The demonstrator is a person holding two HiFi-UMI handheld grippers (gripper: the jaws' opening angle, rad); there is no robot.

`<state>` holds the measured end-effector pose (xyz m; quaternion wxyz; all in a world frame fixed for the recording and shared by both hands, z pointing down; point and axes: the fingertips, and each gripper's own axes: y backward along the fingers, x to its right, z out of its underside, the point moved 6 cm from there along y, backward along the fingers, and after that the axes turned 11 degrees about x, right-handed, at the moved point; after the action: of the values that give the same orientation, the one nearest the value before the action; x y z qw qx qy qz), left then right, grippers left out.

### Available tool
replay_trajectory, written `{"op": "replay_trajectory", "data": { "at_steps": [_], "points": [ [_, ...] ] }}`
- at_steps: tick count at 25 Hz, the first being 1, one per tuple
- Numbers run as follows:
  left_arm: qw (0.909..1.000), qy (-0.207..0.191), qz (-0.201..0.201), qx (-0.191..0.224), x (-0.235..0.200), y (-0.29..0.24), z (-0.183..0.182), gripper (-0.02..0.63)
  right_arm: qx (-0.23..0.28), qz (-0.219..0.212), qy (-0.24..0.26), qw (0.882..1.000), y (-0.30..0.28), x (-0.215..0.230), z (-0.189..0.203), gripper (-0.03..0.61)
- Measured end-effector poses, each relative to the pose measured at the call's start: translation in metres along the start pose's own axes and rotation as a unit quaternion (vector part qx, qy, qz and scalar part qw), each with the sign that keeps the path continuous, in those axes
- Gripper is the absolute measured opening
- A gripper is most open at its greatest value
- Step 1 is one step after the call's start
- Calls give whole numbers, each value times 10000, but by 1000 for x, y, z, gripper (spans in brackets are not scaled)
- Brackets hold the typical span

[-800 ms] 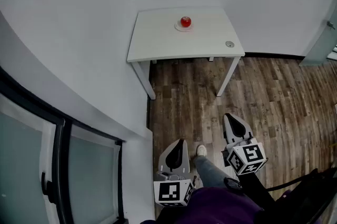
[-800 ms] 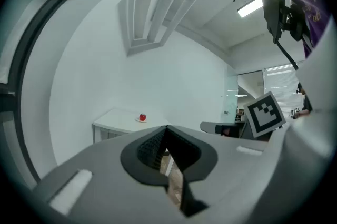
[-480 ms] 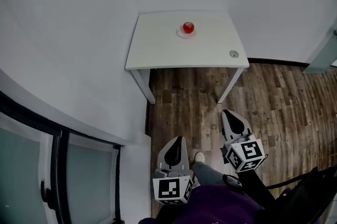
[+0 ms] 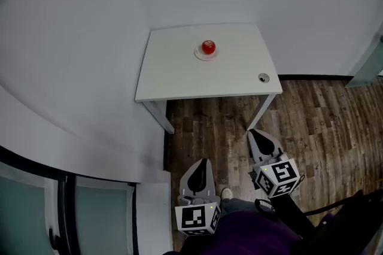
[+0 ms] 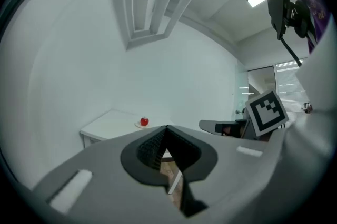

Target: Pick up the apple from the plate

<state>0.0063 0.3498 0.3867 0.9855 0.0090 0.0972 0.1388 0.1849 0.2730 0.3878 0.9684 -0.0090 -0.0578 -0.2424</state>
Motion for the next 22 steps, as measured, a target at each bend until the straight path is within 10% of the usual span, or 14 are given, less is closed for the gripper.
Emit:
{"op": "replay_trajectory", "data": {
  "at_steps": [22],
  "points": [
    [9993,-15,365,55,-99,-188,-17,8,15,246,-141,9996,-189,58,-2,12]
  ]
}}
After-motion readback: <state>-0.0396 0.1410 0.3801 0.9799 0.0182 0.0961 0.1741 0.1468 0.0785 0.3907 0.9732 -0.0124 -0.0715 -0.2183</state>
